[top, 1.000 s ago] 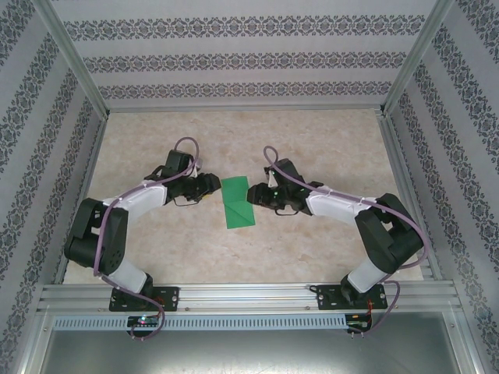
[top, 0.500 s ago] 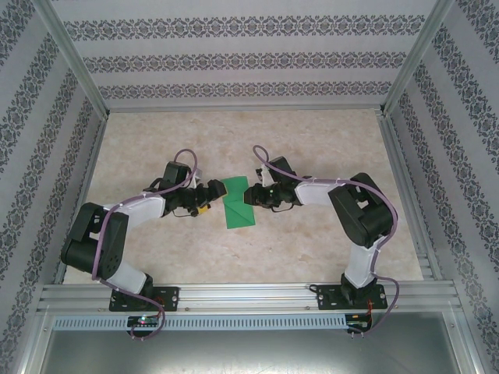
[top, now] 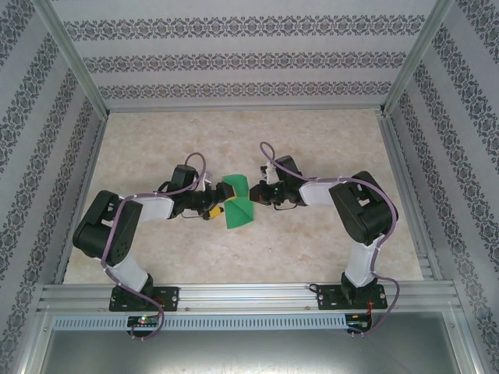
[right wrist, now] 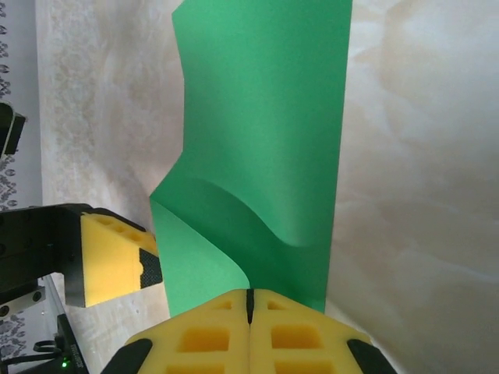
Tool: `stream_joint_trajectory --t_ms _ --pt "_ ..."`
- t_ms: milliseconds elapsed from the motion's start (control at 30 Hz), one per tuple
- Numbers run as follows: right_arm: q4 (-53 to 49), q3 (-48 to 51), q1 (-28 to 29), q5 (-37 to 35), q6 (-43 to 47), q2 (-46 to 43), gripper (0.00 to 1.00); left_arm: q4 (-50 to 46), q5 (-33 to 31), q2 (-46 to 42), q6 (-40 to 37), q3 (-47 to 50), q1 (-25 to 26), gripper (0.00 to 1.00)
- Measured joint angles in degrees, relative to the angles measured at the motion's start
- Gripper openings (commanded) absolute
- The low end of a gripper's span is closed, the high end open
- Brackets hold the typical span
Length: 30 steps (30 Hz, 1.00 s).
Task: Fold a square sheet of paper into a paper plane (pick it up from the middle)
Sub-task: Turn over the paper at the center of the table.
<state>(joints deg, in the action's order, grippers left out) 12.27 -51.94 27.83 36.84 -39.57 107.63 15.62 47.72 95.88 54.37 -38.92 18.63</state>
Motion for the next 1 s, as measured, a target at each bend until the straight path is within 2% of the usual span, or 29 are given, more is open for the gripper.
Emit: stream_joint_trajectory --t_ms 167,367,667,867,1000 --pt "1.5 0.8 0.0 0.2 -1.1 0.0 0.05 2.5 1.6 3.4 1.4 -1.1 0.9 0.66" --pt "1.8 0.9 -0.2 0.4 -1.4 0.0 0.07 3.3 1.8 5.1 2.1 -1.6 1.2 0.49" --pt "2.4 1.5 -0.6 0.6 -2.3 -0.1 0.12 4.0 1.8 6.9 3.1 -3.5 1.2 0.33" --pt "2.5 1.9 -0.6 0.6 -2.3 -0.5 0.12 4.3 1.7 8.4 3.2 -4.7 1.2 0.29" --pt "2.2 1.9 -0.6 0.4 -2.3 -1.5 0.19 4.3 1.7 9.2 3.2 -5.0 1.2 0.23"
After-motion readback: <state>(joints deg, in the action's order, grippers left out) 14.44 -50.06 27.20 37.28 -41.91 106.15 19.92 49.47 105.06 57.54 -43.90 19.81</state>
